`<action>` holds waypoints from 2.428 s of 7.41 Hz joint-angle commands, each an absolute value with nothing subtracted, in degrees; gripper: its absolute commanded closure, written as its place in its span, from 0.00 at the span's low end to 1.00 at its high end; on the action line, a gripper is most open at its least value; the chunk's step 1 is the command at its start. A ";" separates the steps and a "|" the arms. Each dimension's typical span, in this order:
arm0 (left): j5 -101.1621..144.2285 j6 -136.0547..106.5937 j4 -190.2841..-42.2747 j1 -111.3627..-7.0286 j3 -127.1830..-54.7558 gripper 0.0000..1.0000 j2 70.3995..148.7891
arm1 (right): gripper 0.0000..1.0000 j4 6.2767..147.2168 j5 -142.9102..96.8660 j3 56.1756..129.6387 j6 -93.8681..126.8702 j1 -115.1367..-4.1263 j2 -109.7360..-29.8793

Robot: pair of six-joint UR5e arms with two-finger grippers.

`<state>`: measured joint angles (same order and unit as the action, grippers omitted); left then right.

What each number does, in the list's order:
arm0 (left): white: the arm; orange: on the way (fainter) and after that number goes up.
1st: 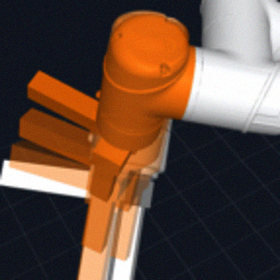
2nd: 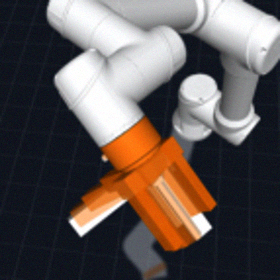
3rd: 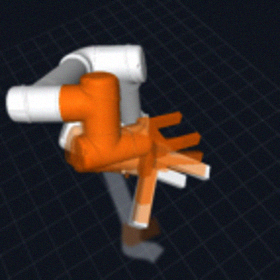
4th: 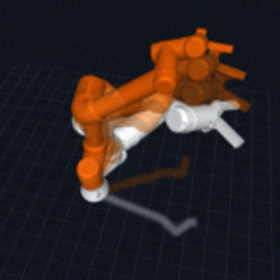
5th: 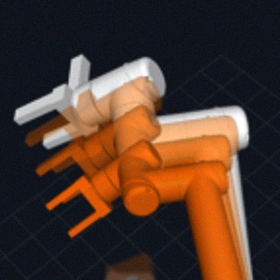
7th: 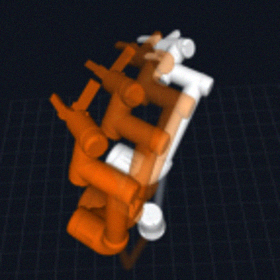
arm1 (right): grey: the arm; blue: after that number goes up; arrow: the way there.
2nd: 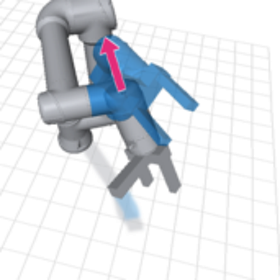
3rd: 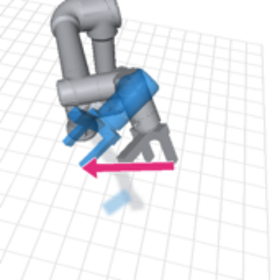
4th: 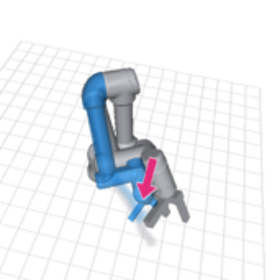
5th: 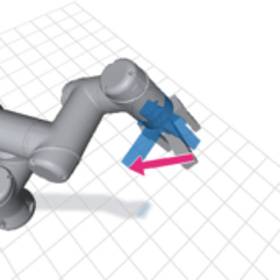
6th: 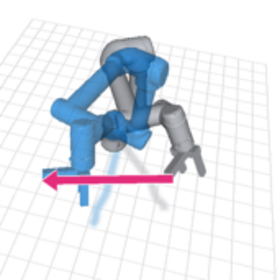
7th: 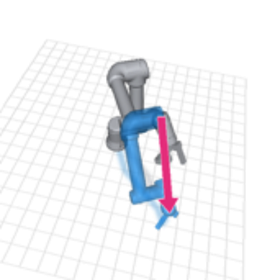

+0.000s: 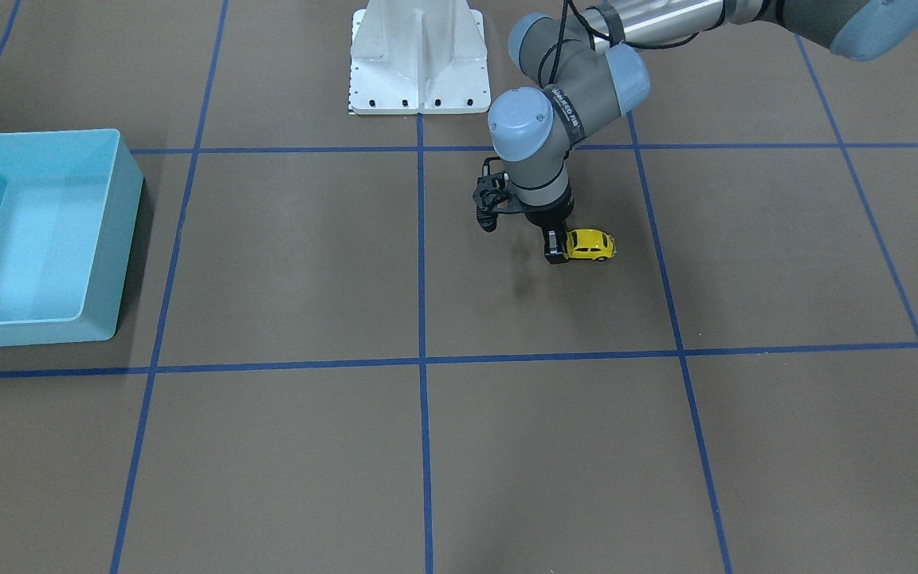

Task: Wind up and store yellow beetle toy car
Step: 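Press the left gripper down on top of the yellow car, then drag the pressed car backward along the table with the left gripper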

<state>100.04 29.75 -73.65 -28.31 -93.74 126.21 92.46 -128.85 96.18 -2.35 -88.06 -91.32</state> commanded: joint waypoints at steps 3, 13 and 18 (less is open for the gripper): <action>100.28 29.53 -73.83 -31.64 -98.77 0.63 125.69 | 0.00 92.46 -128.85 96.33 -2.29 -88.07 -91.32; 104.33 28.04 -88.05 -34.63 -109.25 0.66 110.31 | 0.00 92.46 -128.94 96.24 -2.29 -88.07 -91.41; 105.91 28.30 -94.19 -35.59 -107.50 0.66 105.30 | 0.00 92.46 -129.11 96.07 -2.29 -88.07 -91.41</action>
<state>105.81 28.13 -91.35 -35.34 -108.60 106.46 92.46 -129.04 96.13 -2.29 -88.07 -91.41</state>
